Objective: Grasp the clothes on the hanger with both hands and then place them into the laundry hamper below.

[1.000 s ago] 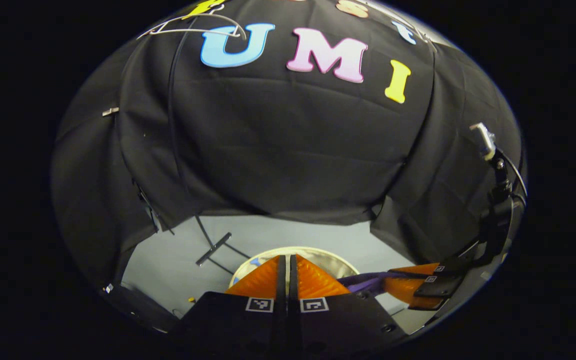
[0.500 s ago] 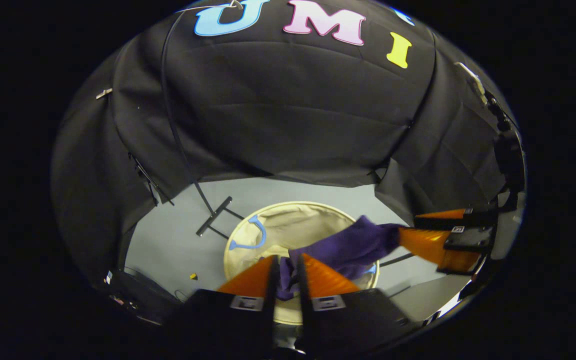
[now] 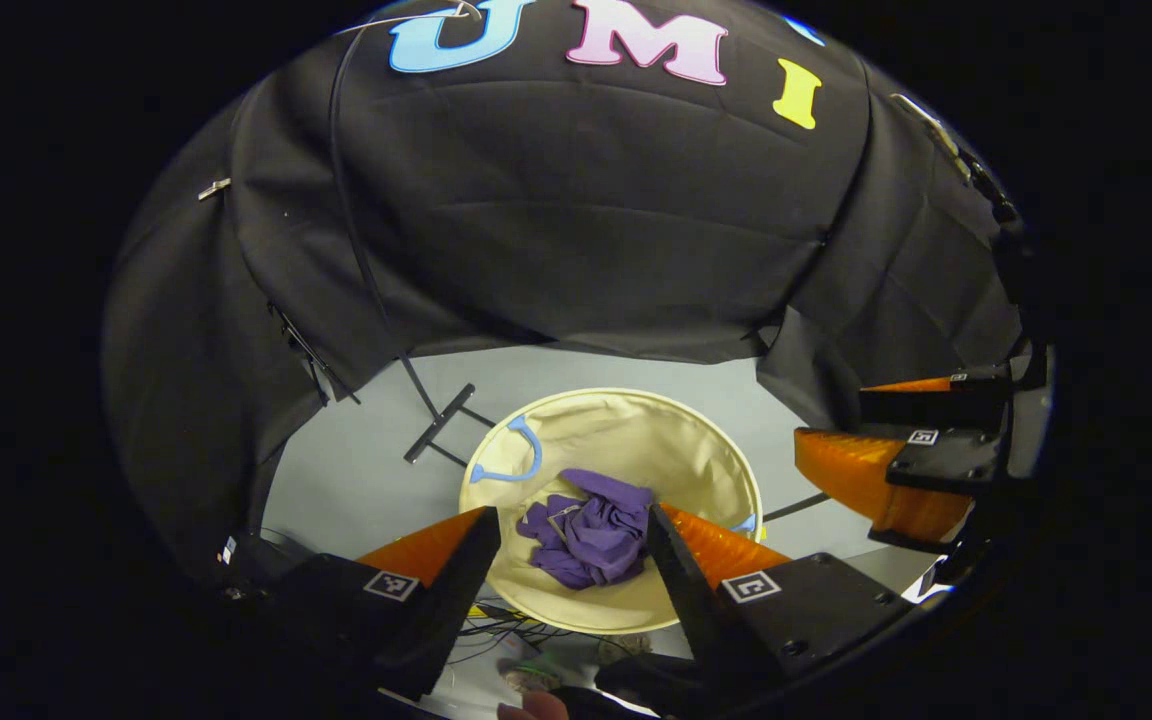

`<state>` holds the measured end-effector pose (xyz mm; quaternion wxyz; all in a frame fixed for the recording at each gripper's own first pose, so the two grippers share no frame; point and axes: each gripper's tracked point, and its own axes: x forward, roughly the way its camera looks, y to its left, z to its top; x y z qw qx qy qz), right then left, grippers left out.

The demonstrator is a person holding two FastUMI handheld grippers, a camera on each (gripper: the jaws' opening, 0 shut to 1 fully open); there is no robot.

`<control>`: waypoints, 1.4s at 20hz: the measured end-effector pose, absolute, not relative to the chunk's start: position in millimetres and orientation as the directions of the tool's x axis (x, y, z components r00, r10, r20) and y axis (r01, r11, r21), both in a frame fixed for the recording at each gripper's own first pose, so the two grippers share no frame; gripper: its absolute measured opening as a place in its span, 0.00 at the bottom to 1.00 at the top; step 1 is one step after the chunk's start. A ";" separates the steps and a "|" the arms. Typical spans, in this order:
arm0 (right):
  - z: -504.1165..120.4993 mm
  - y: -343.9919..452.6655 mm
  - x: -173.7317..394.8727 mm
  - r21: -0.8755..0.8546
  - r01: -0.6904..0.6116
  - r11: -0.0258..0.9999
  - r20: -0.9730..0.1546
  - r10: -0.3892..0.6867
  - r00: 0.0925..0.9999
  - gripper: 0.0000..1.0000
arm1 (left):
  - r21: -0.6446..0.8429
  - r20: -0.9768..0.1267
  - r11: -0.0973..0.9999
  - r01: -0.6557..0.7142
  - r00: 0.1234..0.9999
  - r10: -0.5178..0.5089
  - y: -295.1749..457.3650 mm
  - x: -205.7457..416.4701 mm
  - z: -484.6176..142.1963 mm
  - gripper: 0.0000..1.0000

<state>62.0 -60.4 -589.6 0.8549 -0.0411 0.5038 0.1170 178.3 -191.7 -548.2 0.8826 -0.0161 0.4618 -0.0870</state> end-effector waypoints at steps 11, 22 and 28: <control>-458.8 -51.0 72.0 0.021 -0.172 0.985 -0.751 0.129 0.648 0.98 | -0.094 -0.680 0.986 0.140 0.714 -0.166 -164.2 168.2 -415.9 0.94; -277.7 -64.2 85.7 -0.005 -0.071 0.997 -0.508 0.058 0.860 0.99 | -0.108 -0.381 0.974 0.199 0.897 -0.225 -139.0 159.1 -225.7 0.94; -198.2 -56.4 86.7 -0.007 -0.049 0.999 -0.381 0.042 0.924 0.98 | -0.106 -0.284 0.972 0.212 0.930 -0.234 -119.9 126.6 -163.1 0.94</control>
